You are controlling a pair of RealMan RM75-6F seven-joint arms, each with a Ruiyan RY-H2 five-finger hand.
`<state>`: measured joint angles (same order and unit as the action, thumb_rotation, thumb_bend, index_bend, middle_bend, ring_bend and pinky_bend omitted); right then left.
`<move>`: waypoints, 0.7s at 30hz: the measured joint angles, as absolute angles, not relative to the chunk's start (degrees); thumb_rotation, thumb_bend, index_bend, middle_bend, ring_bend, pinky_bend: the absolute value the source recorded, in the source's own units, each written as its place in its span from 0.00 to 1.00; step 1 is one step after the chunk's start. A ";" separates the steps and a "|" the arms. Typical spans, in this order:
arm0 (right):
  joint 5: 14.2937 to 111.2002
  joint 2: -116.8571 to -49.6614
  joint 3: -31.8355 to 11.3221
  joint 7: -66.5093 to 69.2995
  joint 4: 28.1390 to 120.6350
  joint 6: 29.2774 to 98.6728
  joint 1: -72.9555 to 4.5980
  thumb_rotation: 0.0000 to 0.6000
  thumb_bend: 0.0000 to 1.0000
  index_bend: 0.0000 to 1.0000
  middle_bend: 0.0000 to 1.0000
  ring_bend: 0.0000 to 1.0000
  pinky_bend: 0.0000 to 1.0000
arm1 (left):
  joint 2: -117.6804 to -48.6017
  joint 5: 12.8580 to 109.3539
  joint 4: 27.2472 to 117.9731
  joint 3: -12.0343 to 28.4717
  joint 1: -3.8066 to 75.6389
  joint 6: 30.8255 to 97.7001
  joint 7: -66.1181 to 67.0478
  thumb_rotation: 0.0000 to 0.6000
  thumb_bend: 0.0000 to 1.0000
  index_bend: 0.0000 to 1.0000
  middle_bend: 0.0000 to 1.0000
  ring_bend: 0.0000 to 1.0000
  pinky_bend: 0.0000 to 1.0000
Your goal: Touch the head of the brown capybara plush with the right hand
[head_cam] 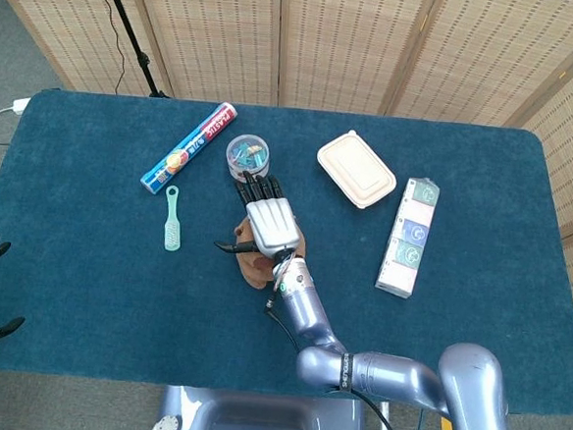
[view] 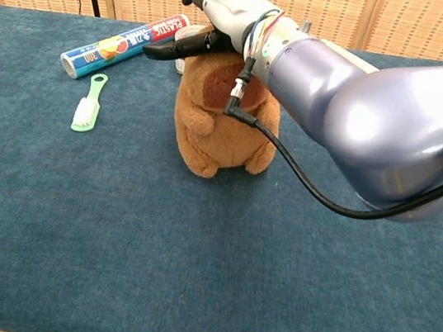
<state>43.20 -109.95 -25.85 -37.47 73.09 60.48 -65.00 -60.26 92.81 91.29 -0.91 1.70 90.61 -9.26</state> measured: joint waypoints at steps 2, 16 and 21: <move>42.84 -110.43 -25.56 -37.51 72.19 60.36 -65.04 0.29 0.00 0.00 0.00 0.00 0.00 | -60.23 92.86 91.27 -0.92 1.65 90.70 -9.40 1.00 0.00 0.00 0.00 0.00 0.00; 43.28 -113.78 -23.53 -36.28 64.68 58.89 -64.95 0.29 0.00 0.00 0.00 0.00 0.00 | -59.85 93.16 90.84 -1.02 1.44 91.19 -10.93 1.00 0.00 0.00 0.00 0.00 0.00; 44.25 -114.20 -23.49 -35.96 64.22 59.02 -64.76 0.28 0.00 0.00 0.00 0.00 0.00 | -59.85 93.24 90.85 -1.05 1.39 91.28 -11.01 1.00 0.00 0.00 0.00 0.00 0.00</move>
<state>44.25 -114.20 -23.49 -35.96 64.22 59.02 -64.76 -59.85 93.24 90.85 -1.05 1.39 91.28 -11.01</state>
